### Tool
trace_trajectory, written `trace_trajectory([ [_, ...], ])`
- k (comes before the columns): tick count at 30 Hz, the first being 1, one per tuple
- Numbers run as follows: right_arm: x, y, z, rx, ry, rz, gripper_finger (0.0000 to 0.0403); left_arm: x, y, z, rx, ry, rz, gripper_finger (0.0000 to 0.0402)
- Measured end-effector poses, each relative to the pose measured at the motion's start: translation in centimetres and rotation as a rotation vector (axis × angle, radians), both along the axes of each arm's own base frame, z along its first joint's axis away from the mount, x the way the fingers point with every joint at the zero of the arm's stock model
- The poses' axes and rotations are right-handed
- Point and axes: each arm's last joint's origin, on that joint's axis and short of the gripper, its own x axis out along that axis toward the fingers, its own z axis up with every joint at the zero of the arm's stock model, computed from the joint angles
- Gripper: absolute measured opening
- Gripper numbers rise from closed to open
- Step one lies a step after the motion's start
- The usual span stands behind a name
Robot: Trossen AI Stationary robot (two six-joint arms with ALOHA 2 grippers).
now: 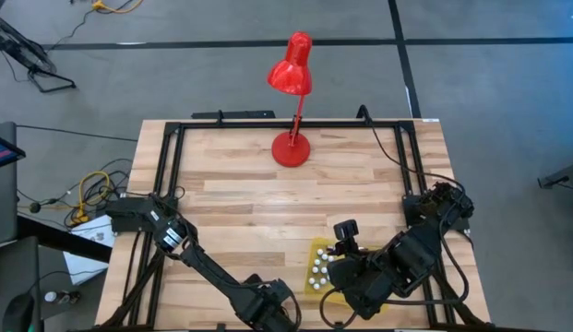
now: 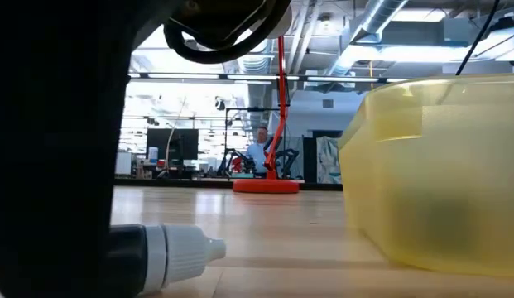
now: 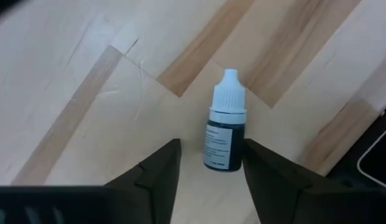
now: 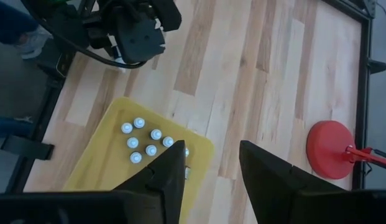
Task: Pick & Place food coloring
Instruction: Put the green food coloring into the yellow bin
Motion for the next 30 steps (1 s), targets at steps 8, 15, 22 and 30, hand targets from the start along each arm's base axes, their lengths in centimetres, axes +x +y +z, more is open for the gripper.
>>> trace_trajectory([
  [8,0.2,-0.2,0.0,0.000,0.000,-0.008,0.0136,0.0,0.1,0.0,0.031,-0.017,-0.027,0.0099],
  [15,-0.3,0.3,0.0,-0.017,0.004,0.037,0.0126,0.0,0.1,0.4,0.055,-0.034,-0.093,0.0023],
  [22,-0.8,1.0,0.0,-0.020,0.004,0.064,0.0121,-0.1,0.5,3.0,0.084,-0.112,-0.148,0.0002],
  [30,-3.7,0.8,2.4,0.183,-0.009,-0.006,0.0121,-0.1,0.9,3.0,0.050,-0.062,-0.170,0.0005],
])
